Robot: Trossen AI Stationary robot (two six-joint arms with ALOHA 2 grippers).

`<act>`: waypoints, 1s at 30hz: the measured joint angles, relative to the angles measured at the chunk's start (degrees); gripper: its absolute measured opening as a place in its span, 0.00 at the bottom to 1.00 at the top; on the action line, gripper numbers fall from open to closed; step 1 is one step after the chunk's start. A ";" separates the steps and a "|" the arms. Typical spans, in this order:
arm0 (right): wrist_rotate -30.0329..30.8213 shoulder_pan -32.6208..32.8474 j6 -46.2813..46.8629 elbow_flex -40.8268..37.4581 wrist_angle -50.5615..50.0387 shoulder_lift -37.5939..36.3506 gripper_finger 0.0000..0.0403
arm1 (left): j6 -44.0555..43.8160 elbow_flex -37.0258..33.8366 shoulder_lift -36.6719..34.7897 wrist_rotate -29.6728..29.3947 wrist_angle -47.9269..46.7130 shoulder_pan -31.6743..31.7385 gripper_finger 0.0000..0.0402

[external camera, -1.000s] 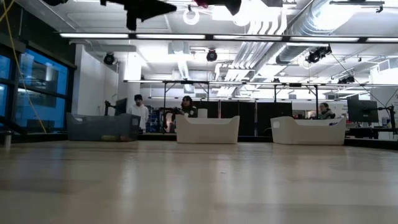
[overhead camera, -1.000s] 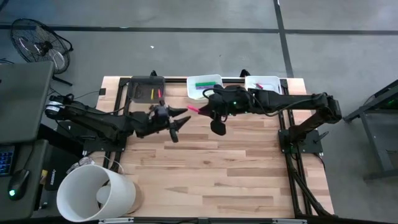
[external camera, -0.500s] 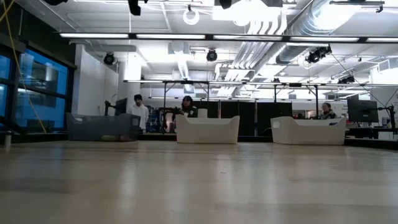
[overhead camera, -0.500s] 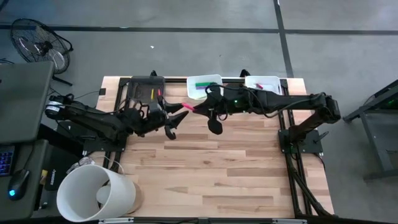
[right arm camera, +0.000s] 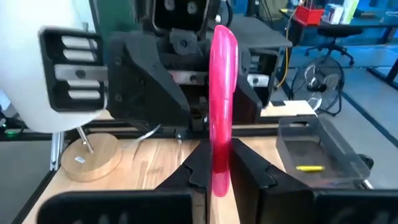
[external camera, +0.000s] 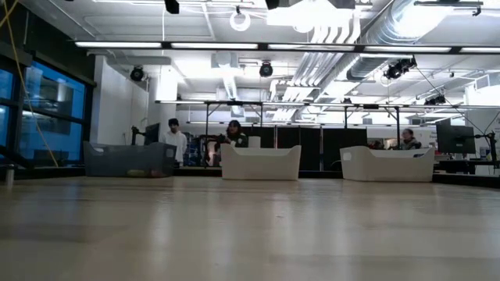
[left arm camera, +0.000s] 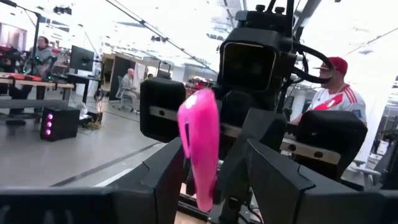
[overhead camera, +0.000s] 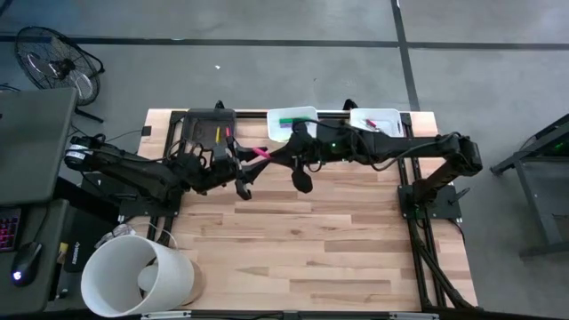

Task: Pick & Place Markers
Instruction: Put the pink pen into the black bin

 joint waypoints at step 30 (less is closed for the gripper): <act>-0.52 0.00 -0.36 0.00 -0.79 0.20 0.08 | -0.16 0.00 0.00 -1.49 0.67 0.00 0.12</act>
